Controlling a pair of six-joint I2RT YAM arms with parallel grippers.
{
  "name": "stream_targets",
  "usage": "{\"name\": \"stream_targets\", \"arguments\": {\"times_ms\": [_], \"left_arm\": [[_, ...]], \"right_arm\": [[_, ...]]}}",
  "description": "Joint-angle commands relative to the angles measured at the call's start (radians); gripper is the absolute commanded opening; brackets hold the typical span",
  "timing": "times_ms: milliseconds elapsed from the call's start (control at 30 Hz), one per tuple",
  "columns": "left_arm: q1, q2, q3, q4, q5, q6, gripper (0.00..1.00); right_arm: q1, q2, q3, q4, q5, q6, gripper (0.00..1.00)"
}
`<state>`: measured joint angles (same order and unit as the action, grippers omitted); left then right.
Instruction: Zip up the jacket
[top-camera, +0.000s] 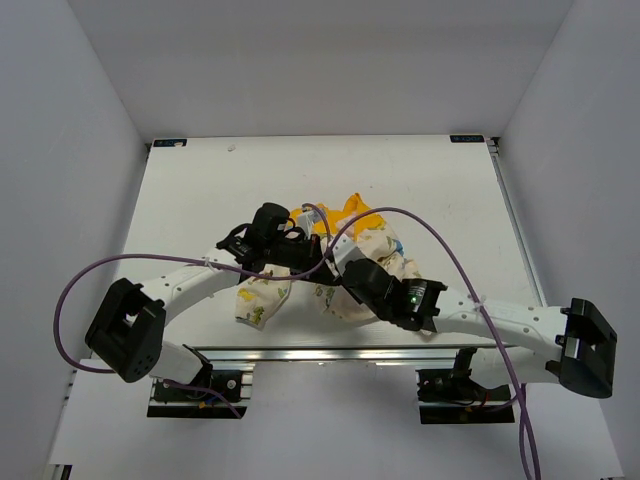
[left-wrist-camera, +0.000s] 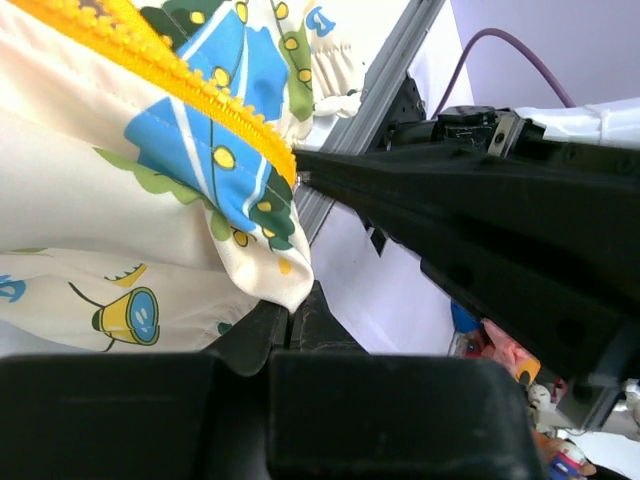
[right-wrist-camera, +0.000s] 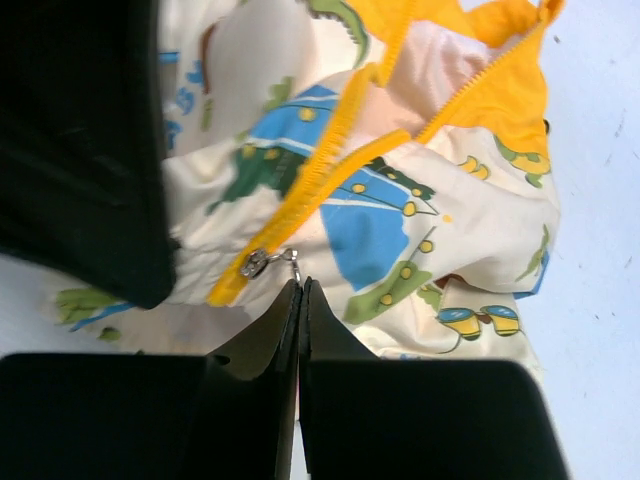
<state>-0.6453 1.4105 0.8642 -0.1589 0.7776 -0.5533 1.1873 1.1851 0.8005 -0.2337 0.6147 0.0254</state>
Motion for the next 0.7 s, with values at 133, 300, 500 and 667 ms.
{"name": "stream_targets", "arguments": {"times_ms": [133,300,500,667], "left_arm": [[-0.014,-0.033,0.029,-0.112,-0.008,0.044,0.00],[-0.022,-0.030,0.027,-0.162,-0.012,0.058,0.00],[-0.030,-0.053,-0.013,-0.232,-0.006,0.059,0.00],[-0.033,-0.077,-0.070,-0.283,-0.003,0.061,0.00]], "right_arm": [[-0.110,0.036,0.072,0.043,0.135,0.036,0.00],[-0.167,0.033,0.106,0.097,0.157,0.022,0.00],[-0.296,0.071,0.166,0.135,0.065,-0.010,0.00],[-0.337,0.110,0.200,0.119,0.007,-0.054,0.00]]}}
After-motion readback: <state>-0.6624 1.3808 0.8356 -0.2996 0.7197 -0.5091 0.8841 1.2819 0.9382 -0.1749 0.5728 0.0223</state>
